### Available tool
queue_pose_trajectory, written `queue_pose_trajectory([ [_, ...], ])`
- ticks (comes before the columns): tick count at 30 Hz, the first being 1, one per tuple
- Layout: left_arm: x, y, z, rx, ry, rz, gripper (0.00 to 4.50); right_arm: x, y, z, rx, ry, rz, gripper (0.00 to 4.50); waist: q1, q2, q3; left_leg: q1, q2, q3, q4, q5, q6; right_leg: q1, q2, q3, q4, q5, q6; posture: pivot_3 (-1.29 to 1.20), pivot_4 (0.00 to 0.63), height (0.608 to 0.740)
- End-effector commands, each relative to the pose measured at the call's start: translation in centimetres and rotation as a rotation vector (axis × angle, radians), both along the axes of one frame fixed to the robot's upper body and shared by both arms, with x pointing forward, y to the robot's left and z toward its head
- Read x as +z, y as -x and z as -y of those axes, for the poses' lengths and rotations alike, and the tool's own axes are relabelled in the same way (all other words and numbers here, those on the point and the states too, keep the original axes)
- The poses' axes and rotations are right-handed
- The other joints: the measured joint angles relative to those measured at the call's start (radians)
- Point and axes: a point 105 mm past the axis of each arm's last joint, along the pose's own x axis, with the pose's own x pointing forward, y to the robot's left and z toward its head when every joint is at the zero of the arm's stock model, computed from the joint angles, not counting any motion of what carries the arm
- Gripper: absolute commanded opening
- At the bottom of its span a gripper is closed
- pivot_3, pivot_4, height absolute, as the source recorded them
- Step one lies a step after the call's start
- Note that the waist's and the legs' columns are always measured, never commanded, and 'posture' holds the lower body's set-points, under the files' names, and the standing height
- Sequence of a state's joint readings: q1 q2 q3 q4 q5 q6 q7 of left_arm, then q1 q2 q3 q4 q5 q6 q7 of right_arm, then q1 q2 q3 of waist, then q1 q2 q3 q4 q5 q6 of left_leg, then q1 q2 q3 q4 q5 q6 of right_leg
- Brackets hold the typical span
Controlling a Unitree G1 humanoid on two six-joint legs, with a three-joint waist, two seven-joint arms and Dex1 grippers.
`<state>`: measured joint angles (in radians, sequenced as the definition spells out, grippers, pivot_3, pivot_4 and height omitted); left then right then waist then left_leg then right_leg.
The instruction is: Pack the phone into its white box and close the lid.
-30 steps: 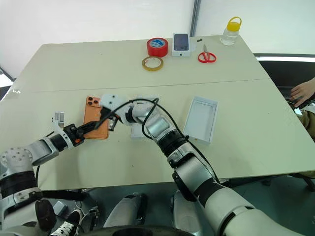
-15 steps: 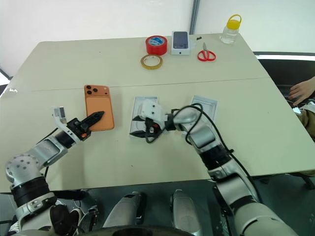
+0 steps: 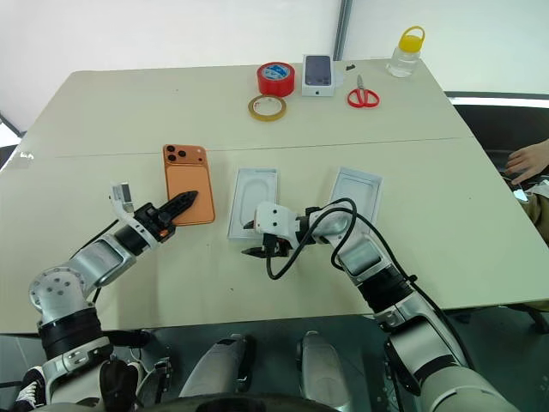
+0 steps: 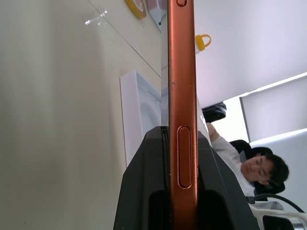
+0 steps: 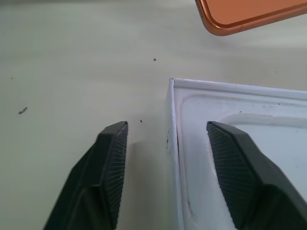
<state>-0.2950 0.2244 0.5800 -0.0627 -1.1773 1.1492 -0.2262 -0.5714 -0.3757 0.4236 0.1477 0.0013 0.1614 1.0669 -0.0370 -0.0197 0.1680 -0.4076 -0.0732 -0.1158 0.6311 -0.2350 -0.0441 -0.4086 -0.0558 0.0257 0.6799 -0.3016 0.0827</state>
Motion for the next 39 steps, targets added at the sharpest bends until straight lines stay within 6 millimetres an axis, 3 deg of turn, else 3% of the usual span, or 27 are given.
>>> queue_pose_trajectory([
  [1,1.6,0.3,0.0,-0.004,0.004,0.071,0.0,0.6,-0.1,-0.2,0.015,-0.011,0.036,0.96,-0.001,0.0,0.0,0.0,0.0,0.0,0.0,0.0,0.0,0.0,0.0,0.0,0.0,0.0,0.0,0.0,0.15,0.74],
  [2,1.6,0.2,0.0,-0.002,-0.002,0.071,0.0,0.6,-0.1,-0.2,0.016,-0.013,0.032,0.36,-0.001,0.0,0.0,0.0,0.0,0.0,0.0,0.0,0.0,0.0,0.0,0.0,0.0,0.0,0.0,0.0,0.15,0.74],
  [3,1.6,0.2,0.0,0.0,-0.002,0.074,0.0,0.5,-0.1,-0.2,0.017,-0.009,0.035,0.04,-0.001,0.0,0.0,0.0,0.0,0.0,0.0,0.0,0.0,0.0,0.0,0.0,0.0,0.0,0.0,0.0,0.15,0.74],
  [10,1.9,-0.2,0.2,-0.003,0.009,0.079,0.0,0.8,0.2,-1.2,0.023,-0.026,0.04,0.04,-0.003,0.0,0.0,0.0,0.0,0.0,0.0,0.0,0.0,0.0,0.0,0.0,0.0,0.0,0.0,0.0,0.15,0.74],
  [19,2.7,-0.7,1.1,-0.022,0.034,0.089,0.0,1.5,0.8,-5.3,0.014,-0.064,0.065,0.04,-0.004,0.0,0.0,0.0,0.0,0.0,0.0,0.001,-0.001,0.0,0.0,0.0,0.0,0.0,0.0,0.0,0.15,0.74],
  [24,2.5,-0.6,1.7,-0.04,0.035,0.079,0.0,1.7,0.8,-5.6,0.001,-0.063,0.049,0.04,0.0,0.0,0.0,0.0,0.0,0.0,0.0,0.001,-0.002,0.0,0.0,0.0,0.0,0.0,0.0,0.0,0.15,0.74],
  [27,2.1,-0.4,1.9,-0.048,0.033,0.067,0.0,2.0,0.5,-4.7,-0.011,-0.066,0.047,0.94,0.002,0.0,0.0,0.0,0.0,0.0,0.0,0.001,-0.001,0.0,0.0,0.0,0.0,0.0,0.0,0.0,0.15,0.74],
  [30,1.6,-0.2,2.4,-0.078,0.006,0.055,0.0,2.7,1.1,-3.1,0.023,-0.064,0.017,2.36,0.002,0.0,0.0,0.0,0.0,0.0,0.0,0.001,-0.001,0.0,0.0,0.0,0.0,0.0,0.0,0.0,0.15,0.74],
  [35,1.4,0.0,3.0,-0.108,-0.016,0.057,0.0,3.9,1.4,0.2,0.042,-0.067,-0.014,2.36,0.001,0.0,0.0,0.0,0.0,0.0,0.0,0.0,0.0,0.0,0.0,0.0,0.0,0.0,0.0,0.0,0.15,0.74],
  [39,0.9,0.0,3.5,-0.128,-0.036,0.044,0.0,4.0,-0.3,3.2,-0.051,-0.024,0.006,2.36,0.001,0.0,0.0,0.0,0.0,0.0,0.0,-0.001,0.001,0.0,0.0,0.0,0.0,0.0,0.0,0.0,0.15,0.74],
])
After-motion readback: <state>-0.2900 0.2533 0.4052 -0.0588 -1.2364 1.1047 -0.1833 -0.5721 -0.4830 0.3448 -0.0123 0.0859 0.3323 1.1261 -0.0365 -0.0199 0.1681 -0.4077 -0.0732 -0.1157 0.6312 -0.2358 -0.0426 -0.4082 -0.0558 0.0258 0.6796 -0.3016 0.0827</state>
